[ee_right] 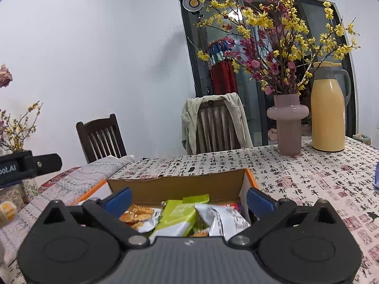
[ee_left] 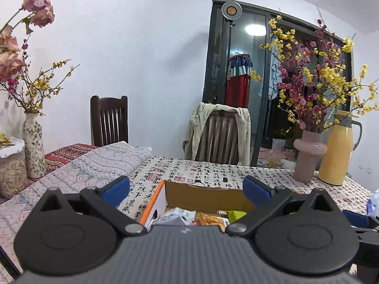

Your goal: Organize snacks

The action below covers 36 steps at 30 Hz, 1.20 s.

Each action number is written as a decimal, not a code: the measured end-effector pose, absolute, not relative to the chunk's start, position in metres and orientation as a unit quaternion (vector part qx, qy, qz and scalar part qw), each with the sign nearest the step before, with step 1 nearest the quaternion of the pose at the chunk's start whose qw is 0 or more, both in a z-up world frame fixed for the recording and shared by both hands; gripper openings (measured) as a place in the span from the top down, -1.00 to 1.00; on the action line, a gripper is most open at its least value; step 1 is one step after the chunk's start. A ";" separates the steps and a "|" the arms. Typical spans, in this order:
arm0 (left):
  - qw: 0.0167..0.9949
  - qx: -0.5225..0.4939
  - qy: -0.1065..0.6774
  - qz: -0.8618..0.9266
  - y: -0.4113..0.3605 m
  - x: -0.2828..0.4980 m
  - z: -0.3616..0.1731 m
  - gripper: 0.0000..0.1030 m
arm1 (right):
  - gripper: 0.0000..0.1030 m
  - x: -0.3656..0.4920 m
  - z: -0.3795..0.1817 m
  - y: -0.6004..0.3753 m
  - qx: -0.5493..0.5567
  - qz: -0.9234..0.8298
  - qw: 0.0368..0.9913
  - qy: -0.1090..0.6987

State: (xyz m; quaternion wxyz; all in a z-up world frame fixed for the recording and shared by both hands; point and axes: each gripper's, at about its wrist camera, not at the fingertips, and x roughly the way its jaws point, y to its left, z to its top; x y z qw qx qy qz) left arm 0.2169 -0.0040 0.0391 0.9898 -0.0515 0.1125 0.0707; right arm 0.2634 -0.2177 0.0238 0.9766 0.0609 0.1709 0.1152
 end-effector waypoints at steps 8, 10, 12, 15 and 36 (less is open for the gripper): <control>0.989 -0.049 0.126 0.061 -0.001 0.166 0.043 -1.00 | -1.00 0.209 0.031 -0.227 0.055 0.116 0.977 0.172; 0.988 -0.047 0.135 0.060 0.001 0.154 0.042 -1.00 | -1.00 0.194 0.033 -0.229 0.054 0.118 0.976 0.174; 0.987 -0.048 0.143 0.058 0.005 0.142 0.040 -1.00 | -1.00 0.179 0.033 -0.231 0.051 0.120 0.976 0.176; 0.985 -0.049 0.159 0.047 0.010 0.125 0.035 -1.00 | -1.00 0.158 0.031 -0.234 0.049 0.122 0.975 0.180; 0.962 -0.041 0.268 0.028 0.033 0.054 -0.046 -1.00 | -1.00 0.072 -0.014 -0.239 0.034 0.146 0.955 0.254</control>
